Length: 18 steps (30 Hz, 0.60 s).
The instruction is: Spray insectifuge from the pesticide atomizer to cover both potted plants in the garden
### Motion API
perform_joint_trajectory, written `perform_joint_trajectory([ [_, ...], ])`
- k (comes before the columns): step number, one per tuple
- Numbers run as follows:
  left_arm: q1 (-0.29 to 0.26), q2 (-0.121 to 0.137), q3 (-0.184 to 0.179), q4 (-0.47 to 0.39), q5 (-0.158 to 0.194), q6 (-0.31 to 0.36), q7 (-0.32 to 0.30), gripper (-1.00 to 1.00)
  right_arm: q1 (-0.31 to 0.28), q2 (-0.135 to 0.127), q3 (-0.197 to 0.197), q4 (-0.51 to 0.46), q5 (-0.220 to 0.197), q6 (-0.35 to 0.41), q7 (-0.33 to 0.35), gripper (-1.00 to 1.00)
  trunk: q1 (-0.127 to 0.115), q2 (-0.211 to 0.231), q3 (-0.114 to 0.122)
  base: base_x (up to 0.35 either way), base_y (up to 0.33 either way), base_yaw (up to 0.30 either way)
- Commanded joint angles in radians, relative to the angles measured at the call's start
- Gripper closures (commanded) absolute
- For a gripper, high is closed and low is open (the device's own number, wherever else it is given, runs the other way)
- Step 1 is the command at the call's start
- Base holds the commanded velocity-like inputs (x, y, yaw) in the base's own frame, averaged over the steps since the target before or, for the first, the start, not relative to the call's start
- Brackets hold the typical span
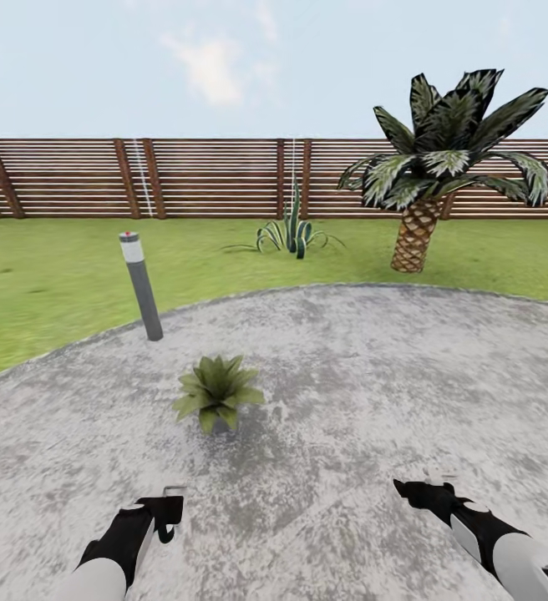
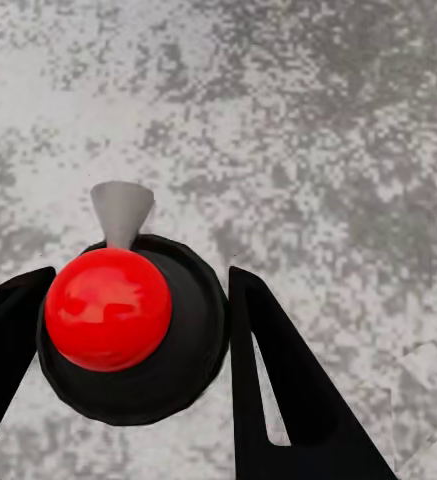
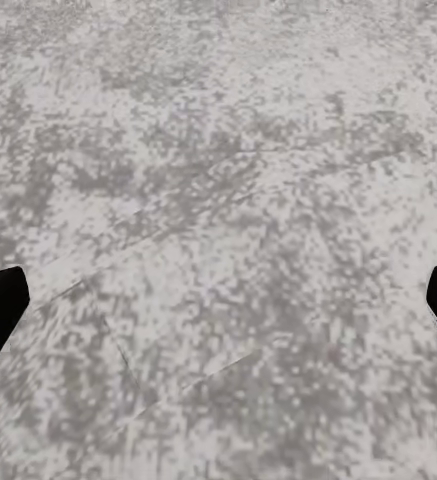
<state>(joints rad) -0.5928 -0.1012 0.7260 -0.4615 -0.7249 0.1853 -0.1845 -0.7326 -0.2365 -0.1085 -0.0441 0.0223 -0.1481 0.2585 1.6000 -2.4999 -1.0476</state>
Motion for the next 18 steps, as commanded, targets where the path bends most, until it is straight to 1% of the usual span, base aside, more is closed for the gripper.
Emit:
perform_joint_trajectory([
  [1, -0.001, -0.002, 0.008, -0.003, -0.008, 0.004, -0.009, 1.0, -0.001, 0.0, -0.008, 0.001, 0.002, -0.003, 0.005, -1.0, 0.0, 0.0, -0.001, 0.339, 0.0, 0.114],
  [8, -0.001, 0.0, 0.008, -0.004, -0.008, 0.004, -0.009, 1.0, -0.001, 0.0, -0.008, 0.001, 0.002, -0.003, 0.005, -1.0, 0.0, 0.0, -0.001, 0.339, 0.0, 0.194],
  [13, -0.001, 0.0, 0.007, -0.005, -0.007, 0.004, -0.009, 1.0, -0.001, 0.0, -0.008, 0.001, 0.002, -0.003, 0.005, -1.0, 0.0, 0.0, -0.001, 0.322, 0.0, 0.051],
  [15, -0.001, 0.0, 0.007, -0.005, -0.008, 0.005, -0.009, 1.0, 0.0, 0.0, -0.008, 0.001, 0.002, -0.002, 0.006, -1.0, 0.0, 0.0, -0.001, 0.156, 0.0, 0.008],
  [18, -0.001, 0.0, 0.007, -0.005, -0.008, 0.005, -0.009, 1.0, -0.001, -0.001, -0.008, 0.001, 0.002, -0.002, 0.007, -1.0, 0.0, 0.0, -0.001, 0.042, 0.0, 0.002],
])
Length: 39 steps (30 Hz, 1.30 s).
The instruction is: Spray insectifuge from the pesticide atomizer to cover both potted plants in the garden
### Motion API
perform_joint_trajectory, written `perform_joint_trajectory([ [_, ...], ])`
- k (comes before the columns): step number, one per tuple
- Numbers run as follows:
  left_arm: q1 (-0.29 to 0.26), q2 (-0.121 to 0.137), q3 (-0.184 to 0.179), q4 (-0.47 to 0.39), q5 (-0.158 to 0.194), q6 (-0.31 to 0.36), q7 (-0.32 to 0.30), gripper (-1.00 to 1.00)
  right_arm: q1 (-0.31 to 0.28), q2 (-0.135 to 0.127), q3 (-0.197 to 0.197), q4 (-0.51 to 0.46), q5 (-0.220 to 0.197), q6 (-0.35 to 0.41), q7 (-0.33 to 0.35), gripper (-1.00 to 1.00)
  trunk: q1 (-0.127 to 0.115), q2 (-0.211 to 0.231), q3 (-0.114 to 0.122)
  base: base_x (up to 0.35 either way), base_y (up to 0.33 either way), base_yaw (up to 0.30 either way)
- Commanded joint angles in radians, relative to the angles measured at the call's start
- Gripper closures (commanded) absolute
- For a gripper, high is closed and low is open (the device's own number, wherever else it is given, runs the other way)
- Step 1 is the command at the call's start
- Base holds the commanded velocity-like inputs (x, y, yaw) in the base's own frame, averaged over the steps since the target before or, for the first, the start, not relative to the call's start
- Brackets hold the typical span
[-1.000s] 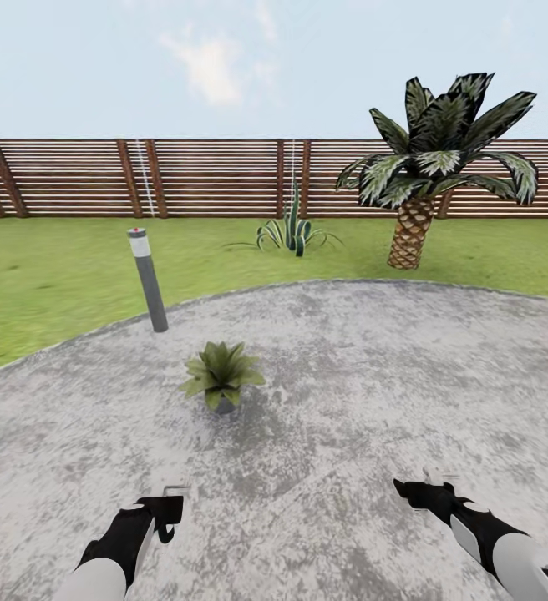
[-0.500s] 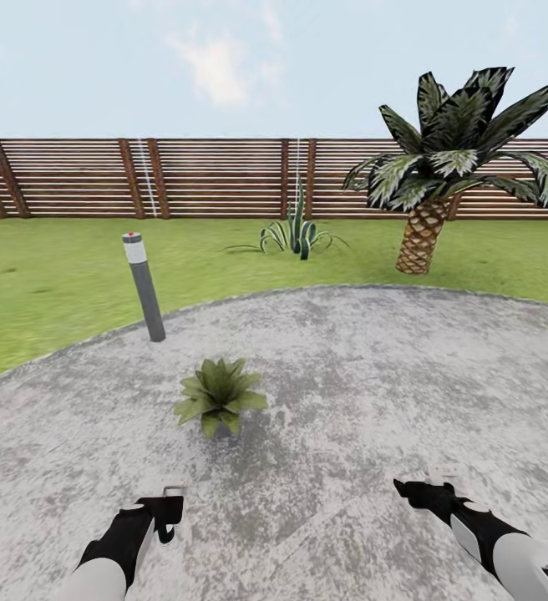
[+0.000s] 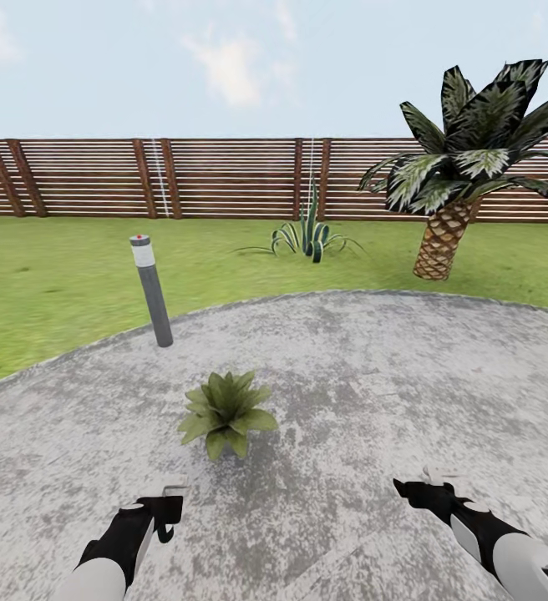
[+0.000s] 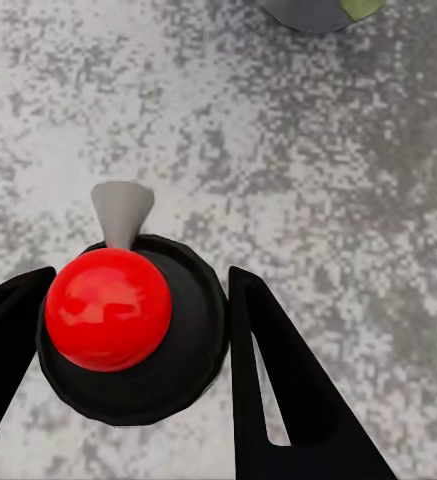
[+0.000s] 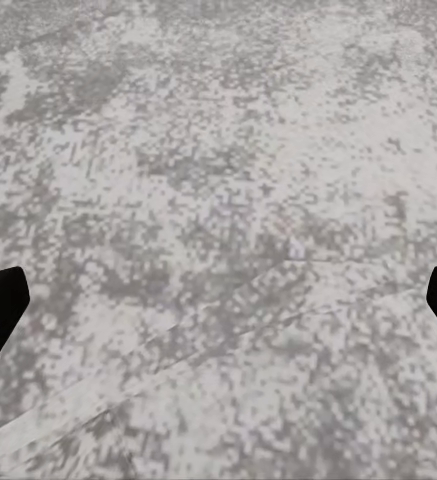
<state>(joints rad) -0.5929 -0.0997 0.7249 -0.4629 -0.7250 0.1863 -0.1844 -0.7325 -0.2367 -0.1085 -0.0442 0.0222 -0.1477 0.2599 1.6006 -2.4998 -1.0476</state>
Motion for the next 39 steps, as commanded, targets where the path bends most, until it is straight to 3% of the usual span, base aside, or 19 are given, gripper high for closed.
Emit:
perform_joint_trajectory([
  [1, -0.001, -0.002, 0.008, -0.003, -0.008, 0.004, -0.009, 1.0, -0.001, 0.0, -0.008, 0.001, 0.002, -0.003, 0.005, -1.0, 0.0, 0.0, -0.001, 0.014, 0.0, 0.001],
  [11, -0.001, -0.002, 0.008, -0.003, -0.008, 0.004, -0.009, 1.0, -0.001, 0.0, -0.008, 0.001, 0.002, -0.003, 0.005, -1.0, -0.001, 0.0, 0.003, 0.002, 0.0, 0.0],
  [39, -0.001, -0.002, 0.008, -0.003, -0.008, 0.004, -0.009, 1.0, -0.001, 0.0, -0.008, 0.001, 0.003, -0.003, 0.004, -1.0, -0.108, 0.196, 0.091, 0.0, 0.0, 0.0],
])
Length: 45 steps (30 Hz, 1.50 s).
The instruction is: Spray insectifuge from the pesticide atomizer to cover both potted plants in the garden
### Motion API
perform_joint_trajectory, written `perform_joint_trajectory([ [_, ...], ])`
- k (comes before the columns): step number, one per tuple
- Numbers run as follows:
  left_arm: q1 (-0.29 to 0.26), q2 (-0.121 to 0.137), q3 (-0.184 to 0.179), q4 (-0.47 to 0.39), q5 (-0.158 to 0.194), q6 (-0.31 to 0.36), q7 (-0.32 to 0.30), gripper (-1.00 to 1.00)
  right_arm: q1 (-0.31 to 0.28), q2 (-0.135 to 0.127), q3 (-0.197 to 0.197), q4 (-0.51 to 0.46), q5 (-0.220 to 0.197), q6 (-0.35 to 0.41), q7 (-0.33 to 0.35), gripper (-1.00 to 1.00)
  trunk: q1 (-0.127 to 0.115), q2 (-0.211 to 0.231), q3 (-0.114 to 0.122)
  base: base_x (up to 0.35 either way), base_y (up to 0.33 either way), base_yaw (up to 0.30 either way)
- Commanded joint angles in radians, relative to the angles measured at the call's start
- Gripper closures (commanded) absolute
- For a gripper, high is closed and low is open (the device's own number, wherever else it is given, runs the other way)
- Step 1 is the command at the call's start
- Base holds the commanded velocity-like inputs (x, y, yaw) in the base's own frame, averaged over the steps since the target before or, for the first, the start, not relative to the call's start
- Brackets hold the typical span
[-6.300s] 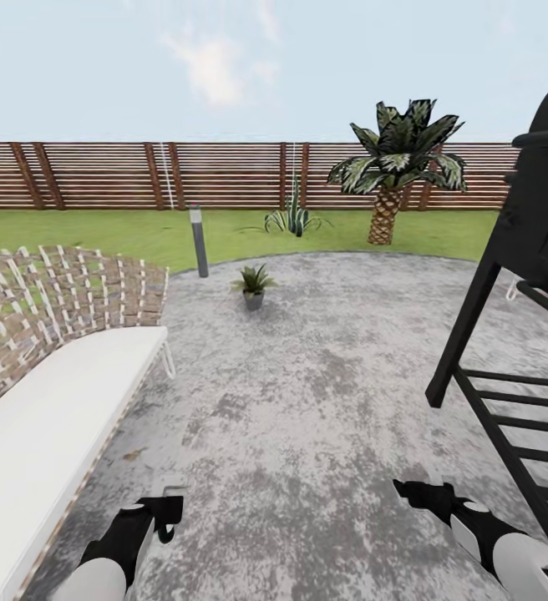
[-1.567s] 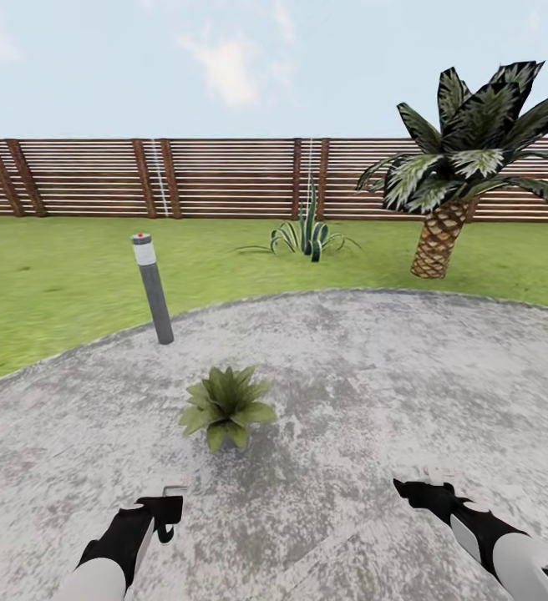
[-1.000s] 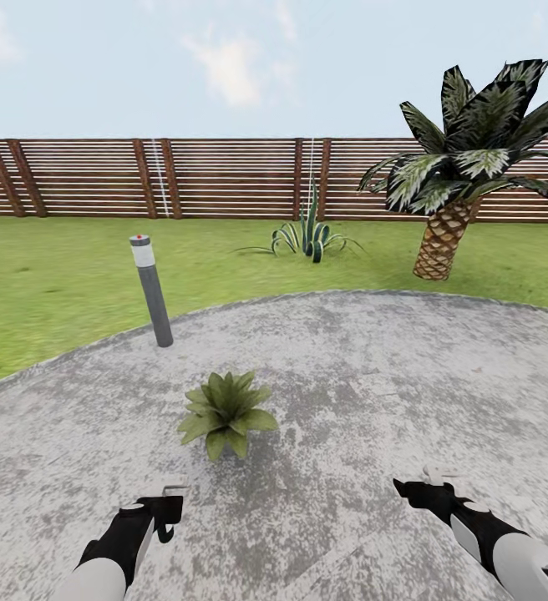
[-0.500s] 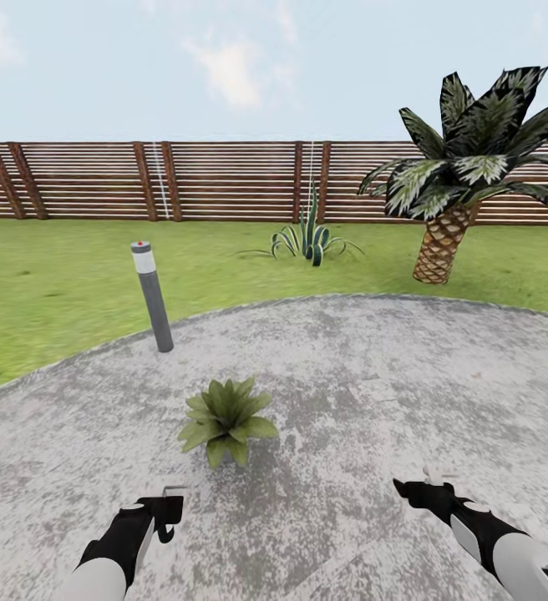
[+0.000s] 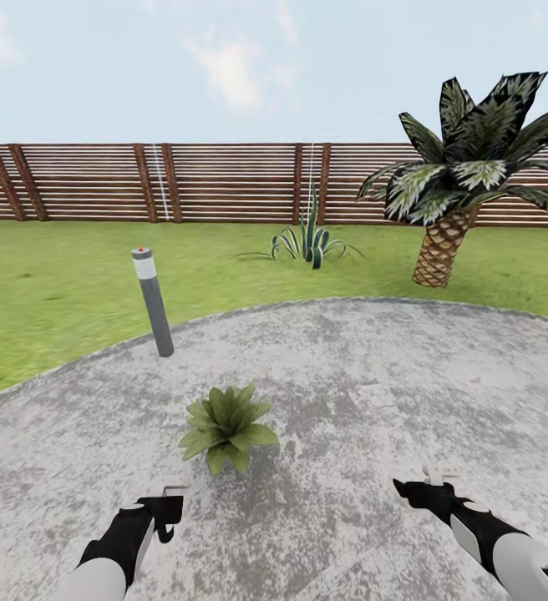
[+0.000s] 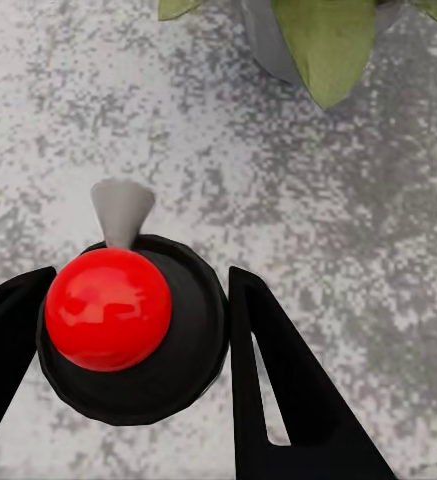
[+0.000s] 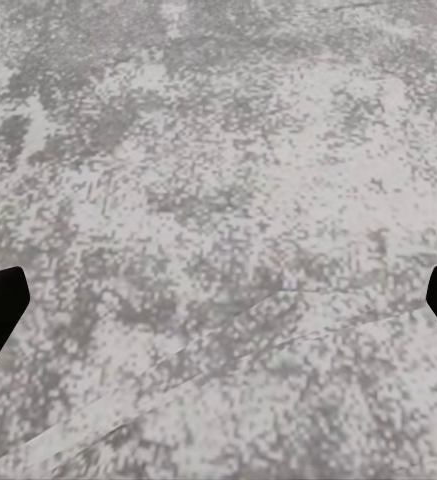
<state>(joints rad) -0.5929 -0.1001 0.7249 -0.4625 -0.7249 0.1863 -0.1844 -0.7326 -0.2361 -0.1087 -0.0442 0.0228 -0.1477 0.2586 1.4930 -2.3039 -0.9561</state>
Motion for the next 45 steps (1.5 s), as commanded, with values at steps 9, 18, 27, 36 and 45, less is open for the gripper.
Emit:
perform_joint_trajectory([
  [9, -0.001, -0.002, 0.008, -0.003, -0.008, 0.004, -0.009, 1.0, -0.001, 0.0, -0.008, 0.001, 0.003, -0.003, 0.005, -1.0, -0.035, 0.063, 0.027, 0.0, 0.0, 0.0],
  [18, -0.001, -0.002, 0.008, -0.003, -0.008, 0.004, -0.009, 1.0, -0.001, -0.001, -0.008, 0.001, 0.003, -0.003, 0.005, -1.0, -0.069, 0.126, 0.056, 0.0, 0.0, 0.0],
  [27, -0.001, -0.002, 0.008, -0.003, -0.008, 0.004, -0.009, 1.0, 0.0, -0.001, -0.008, 0.001, 0.003, -0.003, 0.005, -1.0, -0.104, 0.189, 0.084, 0.0, 0.0, 0.0],
  [36, -0.001, -0.002, 0.008, -0.002, -0.008, 0.004, -0.009, 1.0, -0.001, -0.001, -0.008, 0.001, 0.003, -0.003, 0.005, -1.0, -0.138, 0.252, 0.112, 0.0, 0.0, 0.0],
  [45, -0.001, -0.002, 0.008, -0.002, -0.008, 0.004, -0.009, 1.0, -0.001, 0.0, -0.008, 0.001, 0.003, -0.003, 0.006, -1.0, -0.173, 0.315, 0.14, 0.0, 0.0, 0.0],
])
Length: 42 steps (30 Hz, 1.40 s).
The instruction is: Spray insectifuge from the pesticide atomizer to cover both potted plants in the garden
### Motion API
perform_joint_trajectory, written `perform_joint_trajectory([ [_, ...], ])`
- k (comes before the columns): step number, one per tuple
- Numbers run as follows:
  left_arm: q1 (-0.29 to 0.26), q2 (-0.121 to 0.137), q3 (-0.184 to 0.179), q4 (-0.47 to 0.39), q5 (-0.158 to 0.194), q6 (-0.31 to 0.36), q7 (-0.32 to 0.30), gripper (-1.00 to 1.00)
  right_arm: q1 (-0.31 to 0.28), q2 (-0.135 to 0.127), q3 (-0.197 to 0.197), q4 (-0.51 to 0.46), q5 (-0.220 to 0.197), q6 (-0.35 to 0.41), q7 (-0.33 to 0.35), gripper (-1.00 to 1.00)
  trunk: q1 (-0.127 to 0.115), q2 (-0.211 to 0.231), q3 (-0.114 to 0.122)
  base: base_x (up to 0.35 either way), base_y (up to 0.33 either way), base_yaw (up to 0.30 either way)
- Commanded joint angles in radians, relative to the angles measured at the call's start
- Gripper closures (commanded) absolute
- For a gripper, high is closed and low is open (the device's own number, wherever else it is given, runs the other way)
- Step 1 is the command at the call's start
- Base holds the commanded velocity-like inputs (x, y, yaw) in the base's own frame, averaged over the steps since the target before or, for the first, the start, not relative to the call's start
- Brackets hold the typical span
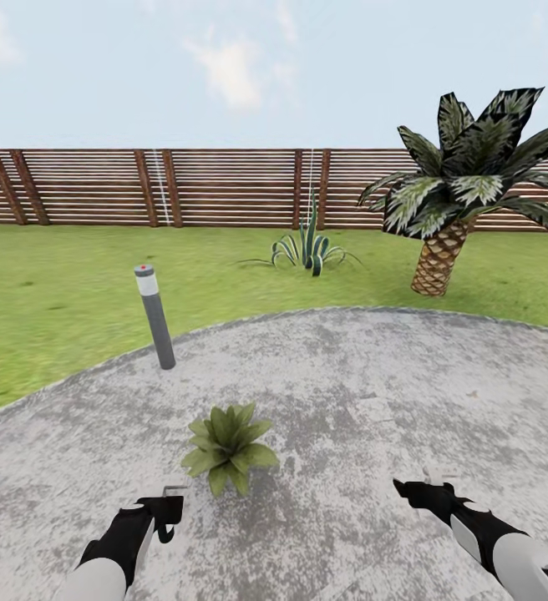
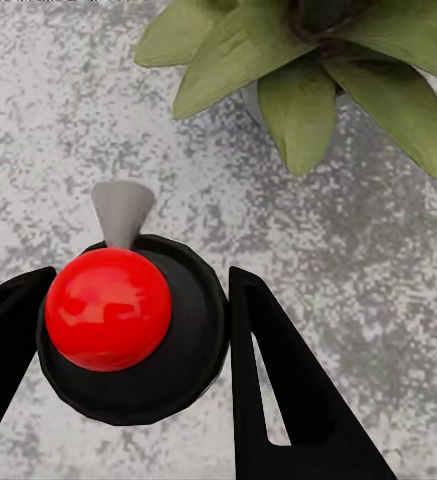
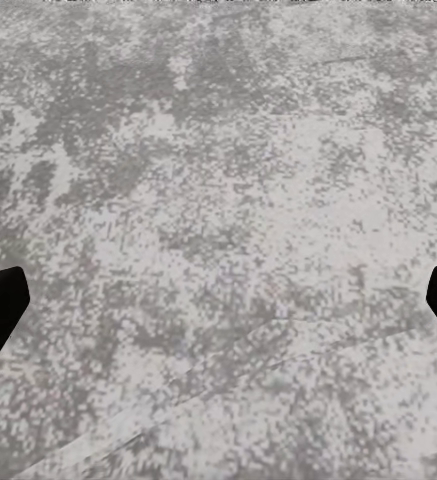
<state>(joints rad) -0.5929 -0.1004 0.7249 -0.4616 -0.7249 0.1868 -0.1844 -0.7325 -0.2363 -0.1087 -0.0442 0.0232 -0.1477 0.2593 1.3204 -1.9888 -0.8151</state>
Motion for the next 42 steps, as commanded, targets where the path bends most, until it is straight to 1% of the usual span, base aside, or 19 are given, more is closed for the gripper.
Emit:
perform_joint_trajectory([
  [1, -0.001, -0.002, 0.008, -0.003, -0.008, 0.004, -0.009, 1.0, -0.001, 0.0, -0.008, 0.001, 0.003, -0.003, 0.006, -1.0, -0.004, 0.007, 0.002, 0.0, 0.0, 0.0],
  [42, -0.001, -0.001, 0.008, -0.004, -0.008, 0.004, -0.009, 1.0, 0.0, 0.0, -0.008, 0.003, 0.003, -0.003, 0.0, -1.0, -0.161, 0.294, 0.131, 0.0, 0.0, 0.0],
])
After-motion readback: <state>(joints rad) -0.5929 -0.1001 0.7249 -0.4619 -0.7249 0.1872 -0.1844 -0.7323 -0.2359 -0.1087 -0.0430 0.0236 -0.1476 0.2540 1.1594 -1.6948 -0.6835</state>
